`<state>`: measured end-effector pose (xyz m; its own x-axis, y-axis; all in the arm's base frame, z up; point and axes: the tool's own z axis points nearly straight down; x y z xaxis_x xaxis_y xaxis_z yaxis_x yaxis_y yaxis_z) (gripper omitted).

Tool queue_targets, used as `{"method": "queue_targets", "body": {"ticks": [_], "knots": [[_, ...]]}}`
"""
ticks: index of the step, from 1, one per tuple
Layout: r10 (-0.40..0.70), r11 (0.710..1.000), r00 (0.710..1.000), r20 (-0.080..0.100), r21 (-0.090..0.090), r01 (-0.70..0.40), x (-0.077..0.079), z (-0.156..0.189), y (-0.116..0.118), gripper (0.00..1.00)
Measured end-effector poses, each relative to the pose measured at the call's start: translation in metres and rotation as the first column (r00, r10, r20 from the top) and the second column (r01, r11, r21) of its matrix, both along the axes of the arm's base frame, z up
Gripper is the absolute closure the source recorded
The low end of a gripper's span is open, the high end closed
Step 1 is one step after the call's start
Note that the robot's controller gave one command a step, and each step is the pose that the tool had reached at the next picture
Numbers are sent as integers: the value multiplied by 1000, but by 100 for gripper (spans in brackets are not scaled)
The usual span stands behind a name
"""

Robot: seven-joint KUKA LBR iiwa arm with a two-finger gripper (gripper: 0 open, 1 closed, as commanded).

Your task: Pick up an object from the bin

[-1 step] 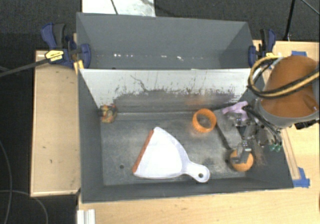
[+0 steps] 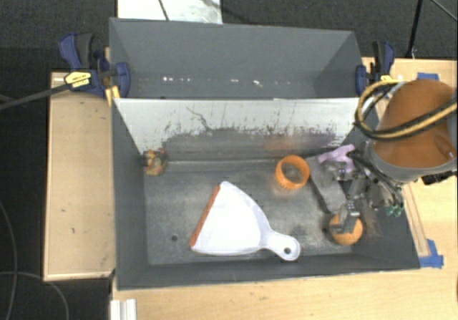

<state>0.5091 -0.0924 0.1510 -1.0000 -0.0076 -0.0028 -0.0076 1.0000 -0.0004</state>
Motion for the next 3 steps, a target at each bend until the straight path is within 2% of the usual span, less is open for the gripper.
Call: {"method": "queue_targets", "body": {"ticks": [1,2,3], "knots": [[-54,999,999,6,1,54,-6,-29,-15,0],[-95,995,995,-1,1,95,-13,-62,-41,0],[-13,1000,1000,8,-2,13,-8,-78,-45,100]]}}
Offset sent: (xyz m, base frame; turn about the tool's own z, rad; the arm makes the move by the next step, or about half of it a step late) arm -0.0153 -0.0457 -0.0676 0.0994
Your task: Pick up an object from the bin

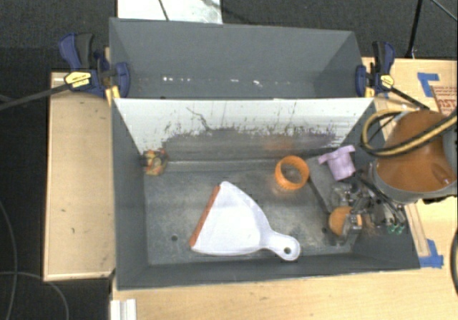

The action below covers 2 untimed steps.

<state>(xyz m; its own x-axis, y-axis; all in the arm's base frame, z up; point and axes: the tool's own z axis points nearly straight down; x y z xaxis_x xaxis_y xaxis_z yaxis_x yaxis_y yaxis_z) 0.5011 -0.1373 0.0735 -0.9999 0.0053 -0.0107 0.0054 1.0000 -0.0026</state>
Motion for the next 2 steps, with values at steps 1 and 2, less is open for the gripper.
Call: {"method": "queue_targets", "body": {"ticks": [1,2], "knots": [[1,1000,1000,0,0,-1,0,0,0,100],[4,1000,1000,-4,1,-4,11,173,5,100]]}}
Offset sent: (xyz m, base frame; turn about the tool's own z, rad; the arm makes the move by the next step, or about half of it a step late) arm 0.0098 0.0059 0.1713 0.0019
